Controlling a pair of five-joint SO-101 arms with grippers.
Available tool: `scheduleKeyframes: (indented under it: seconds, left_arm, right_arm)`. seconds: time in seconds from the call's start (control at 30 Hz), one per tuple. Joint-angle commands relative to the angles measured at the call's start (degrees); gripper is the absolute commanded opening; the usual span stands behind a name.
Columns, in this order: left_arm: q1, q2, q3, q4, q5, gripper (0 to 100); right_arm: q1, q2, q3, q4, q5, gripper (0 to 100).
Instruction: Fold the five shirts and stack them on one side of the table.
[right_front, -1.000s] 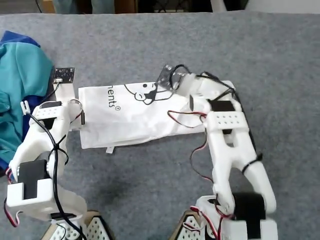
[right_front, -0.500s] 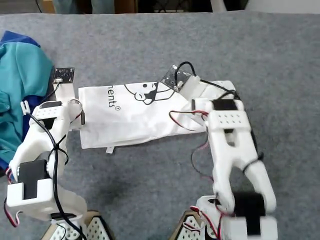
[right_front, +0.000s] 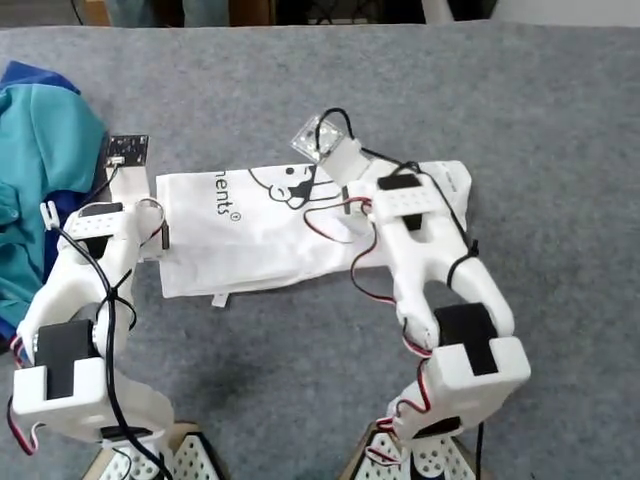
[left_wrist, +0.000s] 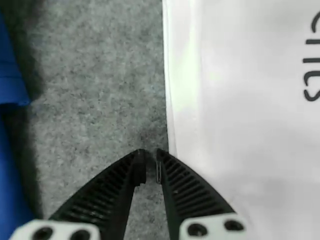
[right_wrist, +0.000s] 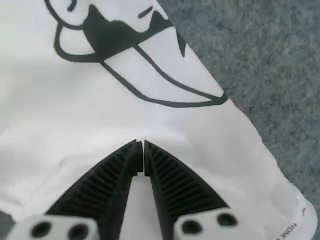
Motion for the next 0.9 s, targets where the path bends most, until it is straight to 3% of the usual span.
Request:
scheduleKeyframes:
  seconds: [0.0, 0.43, 0.53, 0.7, 0.87]
  left_arm:
    - [-0.48, -0.18, -1.27, 0.00, -0.53, 6]
    - [-0.66, -0.18, -1.45, -0.09, 1.41, 6]
    - [-0.66, -0.18, -1.36, -0.09, 1.41, 6]
    - [-0.66, -0.18, -1.27, -0.09, 1.41, 6]
    - [-0.66, -0.18, -1.27, -0.09, 1.41, 6]
  right_arm:
    - [-0.26, -0.66, -2.51, 1.67, -0.53, 1.5]
    - [2.02, -17.19, -7.69, 20.22, -0.62, 1.5]
    - [0.09, -15.34, -4.09, 17.58, -0.79, 1.5]
    - [-0.26, -5.58, 0.13, 5.01, -8.79, 1.5]
    - [-2.64, 3.74, -2.07, 3.96, -10.64, 1.5]
